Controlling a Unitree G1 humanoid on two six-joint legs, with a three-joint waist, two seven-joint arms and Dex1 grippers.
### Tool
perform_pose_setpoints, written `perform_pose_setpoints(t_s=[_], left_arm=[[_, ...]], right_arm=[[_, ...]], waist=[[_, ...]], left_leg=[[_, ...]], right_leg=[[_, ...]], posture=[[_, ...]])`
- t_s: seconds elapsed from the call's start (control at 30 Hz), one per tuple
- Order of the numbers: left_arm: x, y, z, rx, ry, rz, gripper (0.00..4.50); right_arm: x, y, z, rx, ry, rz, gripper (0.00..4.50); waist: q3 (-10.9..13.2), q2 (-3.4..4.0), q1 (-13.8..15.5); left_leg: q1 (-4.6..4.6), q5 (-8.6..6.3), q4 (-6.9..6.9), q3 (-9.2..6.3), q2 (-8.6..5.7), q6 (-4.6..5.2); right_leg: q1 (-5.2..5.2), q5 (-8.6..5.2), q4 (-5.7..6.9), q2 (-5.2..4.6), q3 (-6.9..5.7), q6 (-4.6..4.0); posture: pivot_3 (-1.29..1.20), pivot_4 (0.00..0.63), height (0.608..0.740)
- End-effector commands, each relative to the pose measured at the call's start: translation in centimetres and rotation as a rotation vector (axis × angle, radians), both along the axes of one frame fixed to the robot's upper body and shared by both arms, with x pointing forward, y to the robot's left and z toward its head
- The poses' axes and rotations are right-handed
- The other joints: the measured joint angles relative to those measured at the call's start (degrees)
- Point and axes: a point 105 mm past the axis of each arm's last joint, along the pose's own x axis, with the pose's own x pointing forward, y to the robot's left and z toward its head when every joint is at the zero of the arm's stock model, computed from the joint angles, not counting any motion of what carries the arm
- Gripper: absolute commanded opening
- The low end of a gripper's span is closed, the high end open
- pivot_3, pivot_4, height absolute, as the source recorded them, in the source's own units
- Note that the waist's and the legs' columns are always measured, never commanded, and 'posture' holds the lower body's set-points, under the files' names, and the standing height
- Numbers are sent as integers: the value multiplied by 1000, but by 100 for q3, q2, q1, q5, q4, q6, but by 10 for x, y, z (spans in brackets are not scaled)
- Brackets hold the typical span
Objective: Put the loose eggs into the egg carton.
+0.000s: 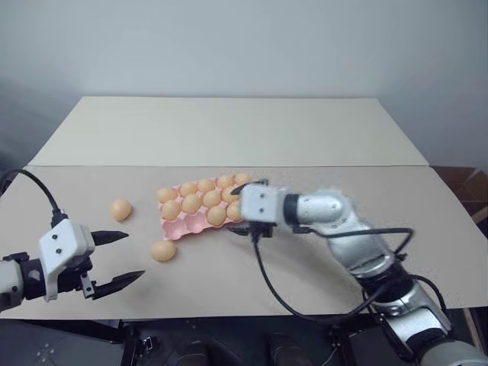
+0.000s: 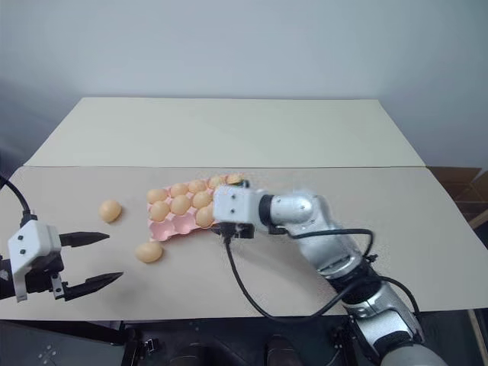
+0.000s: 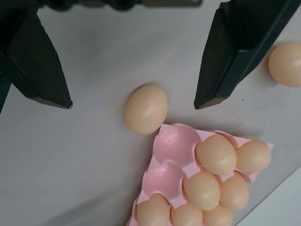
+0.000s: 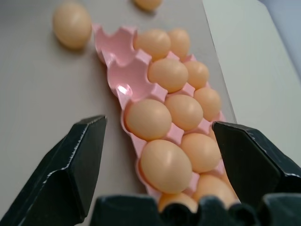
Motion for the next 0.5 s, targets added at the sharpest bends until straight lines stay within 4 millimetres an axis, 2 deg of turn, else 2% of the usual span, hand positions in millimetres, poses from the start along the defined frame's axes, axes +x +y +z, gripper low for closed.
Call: perform_pose_setpoints(t_s=[0.03, 0.17, 0.27, 0.5], left_arm=[[-6, 8, 4, 16, -10, 17, 4500], [-11, 15, -2, 20, 19, 39, 4500], [-13, 19, -6, 29, 38, 53, 4500], [-10, 25, -11, 6, 34, 75, 4500]], right_arm=[[-25, -31, 24, 73, 110, 58, 4175], [-44, -60, 33, 102, 184, 77, 4175], [-56, -75, 32, 84, 209, 81, 4175], [-59, -85, 22, 58, 226, 7, 4175]], waist=[[0, 1, 38], [0, 1, 84], [1, 1, 86], [0, 0, 68]], left_leg=[[1, 0, 0, 0, 0, 0], [3, 0, 0, 1, 1, 1], [10, 0, 0, 2, 0, 1], [11, 0, 0, 6, 0, 1]], right_leg=[[2, 0, -5, -1, -1, 0], [7, 0, -13, -2, -6, 0], [15, -1, -13, -1, -6, 0], [14, -1, -13, 2, 0, 0]], posture=[[0, 150, 740], [0, 150, 740], [0, 150, 740], [0, 150, 740]])
